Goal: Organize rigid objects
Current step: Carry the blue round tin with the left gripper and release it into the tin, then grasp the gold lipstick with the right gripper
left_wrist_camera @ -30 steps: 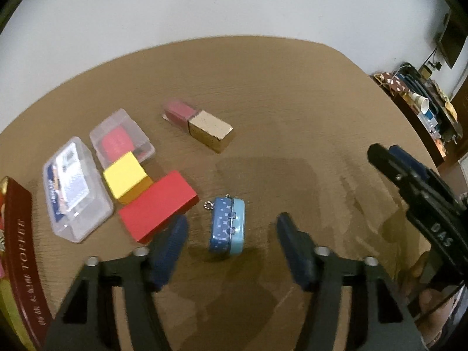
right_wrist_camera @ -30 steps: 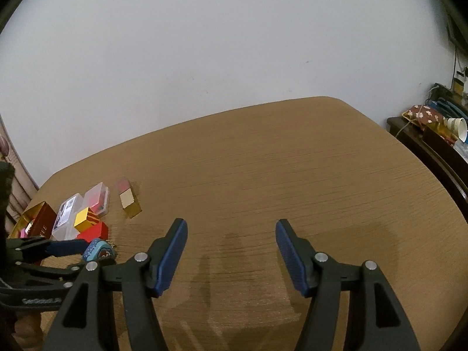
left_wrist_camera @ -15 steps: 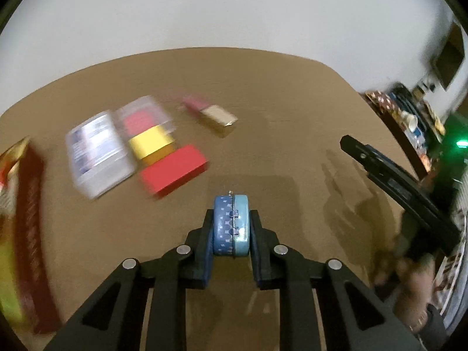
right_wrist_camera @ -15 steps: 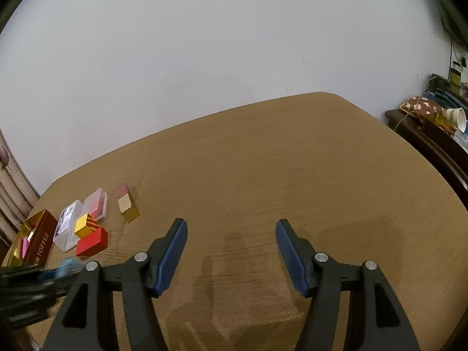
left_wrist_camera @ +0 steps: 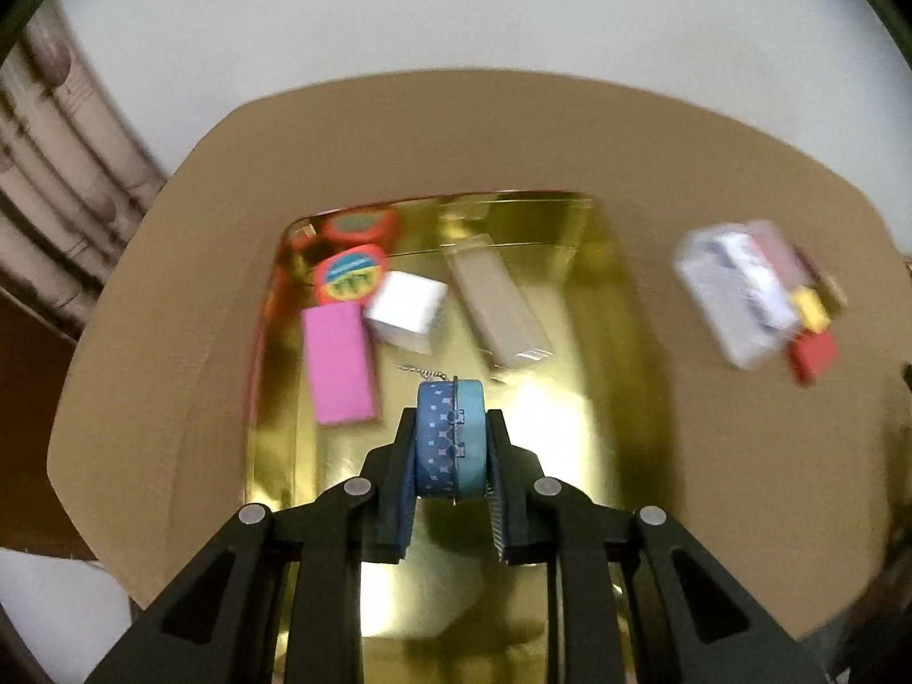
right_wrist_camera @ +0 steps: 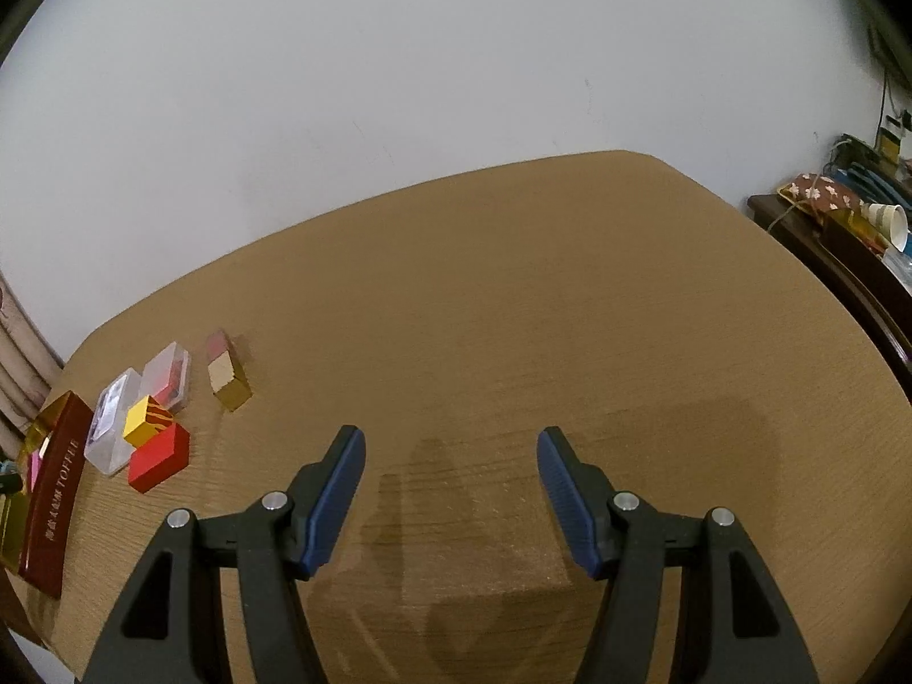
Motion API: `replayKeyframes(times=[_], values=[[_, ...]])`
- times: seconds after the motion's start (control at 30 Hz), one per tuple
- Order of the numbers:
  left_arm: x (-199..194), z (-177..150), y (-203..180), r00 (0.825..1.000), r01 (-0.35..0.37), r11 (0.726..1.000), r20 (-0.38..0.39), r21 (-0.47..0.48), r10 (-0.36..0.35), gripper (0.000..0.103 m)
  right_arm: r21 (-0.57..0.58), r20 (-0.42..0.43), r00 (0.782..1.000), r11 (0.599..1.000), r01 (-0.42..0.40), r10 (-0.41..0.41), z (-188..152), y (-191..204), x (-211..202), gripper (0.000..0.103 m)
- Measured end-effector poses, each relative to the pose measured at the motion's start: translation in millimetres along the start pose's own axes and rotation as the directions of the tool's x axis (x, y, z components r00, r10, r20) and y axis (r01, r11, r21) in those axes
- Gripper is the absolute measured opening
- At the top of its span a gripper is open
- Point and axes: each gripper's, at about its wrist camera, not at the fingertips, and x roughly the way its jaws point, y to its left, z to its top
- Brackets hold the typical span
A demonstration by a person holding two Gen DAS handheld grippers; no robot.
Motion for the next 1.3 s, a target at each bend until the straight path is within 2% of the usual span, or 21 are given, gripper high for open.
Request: replayKeyframes(times=[0.1,0.17,0.3,0.37,0.4,0.5,0.57,0.63,0.77,0.9,1.03,1.17,1.23,1.3], values=[[26,8,6,0.999,-0.043,0.999,-0.027,0.023,0.043,0.018,-0.003,-0.019,1.0,1.0,0.004,-0.004,1,1,4,0.064],[40,12,0,0.999,-0.029,0.999,-0.036,0.025,0.03,0.018,-0.001,-0.029,1.0,1.0,0.007,-0.007,2,1,6,0.064],[49,16,-1,0.998,-0.053,0.998,-0.026,0.037,0.054,0.02,-0.006,-0.042,0.999,1.0,0.013,-0.013,2,2,9,0.064],[46,13,1,0.996,-0.085,0.995,-0.012,0.058,0.085,0.027,-0.009,-0.047,0.999,1.0,0.014,-0.014,3,2,10,0.064],[44,11,-2,0.995,-0.097,0.993,-0.012,0.071,0.098,0.036,-0.009,-0.048,0.999,1.0,0.015,-0.016,2,2,10,0.064],[35,4,-14,0.992,-0.129,0.988,0.011,0.082,0.128,0.043,-0.008,-0.049,0.999,1.0,0.018,-0.019,2,1,10,0.064],[25,2,-19,0.99,-0.143,0.987,0.032,0.075,0.141,0.053,-0.006,-0.051,0.998,1.0,0.022,-0.023,2,2,11,0.064],[10,0,-19,0.987,-0.151,0.987,0.069,0.049,0.148,0.054,-0.006,-0.055,0.998,1.0,0.023,-0.024,2,4,13,0.064],[-35,-23,-19,0.984,-0.078,0.996,0.158,-0.031,0.082,0.067,-0.015,-0.063,0.998,0.999,0.031,-0.032,1,6,15,0.064],[-72,-67,-27,0.976,0.048,0.995,0.215,-0.085,-0.029,0.067,-0.022,-0.07,0.997,0.999,0.037,-0.038,0,10,18,0.066],[-89,-108,-43,0.965,0.163,0.983,0.222,-0.087,-0.14,0.068,-0.041,-0.071,0.997,0.999,0.005,-0.008,-1,16,18,0.068],[-89,-146,-71,0.952,0.259,0.963,0.189,-0.072,-0.241,0.072,-0.118,-0.103,0.992,0.989,-0.088,0.076,6,35,21,0.068],[-86,-159,-86,0.952,0.268,0.963,0.158,-0.033,-0.26,0.072,-0.182,-0.13,0.986,0.974,-0.132,0.109,15,57,25,0.068],[-89,-165,-101,0.956,0.244,0.969,0.163,0.031,-0.246,0.072,-0.268,-0.16,0.977,0.947,-0.178,0.139,29,87,35,0.068]])
